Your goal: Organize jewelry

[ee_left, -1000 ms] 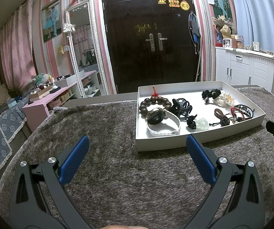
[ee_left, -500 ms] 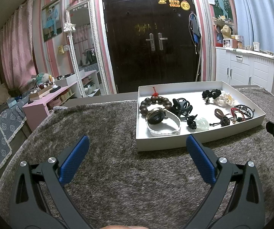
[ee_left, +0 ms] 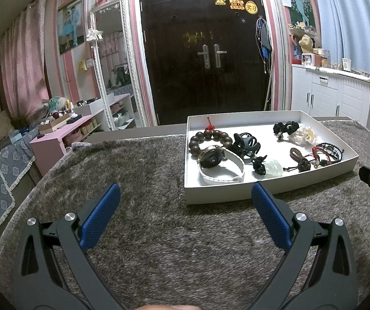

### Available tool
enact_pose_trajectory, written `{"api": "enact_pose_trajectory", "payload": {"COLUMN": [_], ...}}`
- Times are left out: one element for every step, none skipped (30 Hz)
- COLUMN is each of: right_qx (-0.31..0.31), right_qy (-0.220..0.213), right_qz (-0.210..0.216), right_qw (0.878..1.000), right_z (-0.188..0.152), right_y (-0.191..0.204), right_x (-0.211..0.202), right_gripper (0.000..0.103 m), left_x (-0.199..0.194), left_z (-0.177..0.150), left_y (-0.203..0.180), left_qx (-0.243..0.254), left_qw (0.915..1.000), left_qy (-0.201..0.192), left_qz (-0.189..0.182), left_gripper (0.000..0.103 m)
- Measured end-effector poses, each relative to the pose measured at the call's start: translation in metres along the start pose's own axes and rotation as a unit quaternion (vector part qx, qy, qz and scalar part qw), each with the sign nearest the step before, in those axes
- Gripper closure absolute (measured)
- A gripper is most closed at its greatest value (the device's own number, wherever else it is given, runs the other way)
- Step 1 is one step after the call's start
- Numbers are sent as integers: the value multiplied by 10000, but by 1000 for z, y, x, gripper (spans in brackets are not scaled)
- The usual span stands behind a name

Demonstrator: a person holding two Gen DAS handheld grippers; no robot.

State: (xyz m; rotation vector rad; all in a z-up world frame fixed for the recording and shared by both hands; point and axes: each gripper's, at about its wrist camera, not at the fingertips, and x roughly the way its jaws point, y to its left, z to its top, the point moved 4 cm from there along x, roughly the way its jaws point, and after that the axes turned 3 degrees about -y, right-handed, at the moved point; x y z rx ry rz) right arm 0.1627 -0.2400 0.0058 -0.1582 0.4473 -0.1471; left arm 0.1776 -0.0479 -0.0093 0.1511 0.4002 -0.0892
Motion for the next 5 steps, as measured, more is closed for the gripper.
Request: {"api": "enact_pose_trajectory", "payload": {"right_qx": [0, 0, 1, 0, 0], "right_qy": [1, 1, 2, 2, 1], "right_qz": [-1, 0, -1, -2, -1], "right_qw": [10000, 10000, 10000, 10000, 10000], "right_z": [0, 0, 0, 0, 0], "right_y": [0, 0, 0, 0, 0], "right_x": [0, 0, 0, 0, 0], "right_gripper": [3, 3, 3, 2, 3], "left_x": [0, 0, 0, 0, -1], "left_z": [0, 0, 0, 0, 0], "left_y": [0, 0, 0, -1, -2], "left_qx": [-1, -3, -1, 10, 23], "left_qw": [10000, 10000, 10000, 10000, 10000], "left_qy": [-2, -2, 0, -2, -8], "left_qz": [-3, 3, 3, 6, 10], "left_gripper": [3, 3, 3, 3, 3]}}
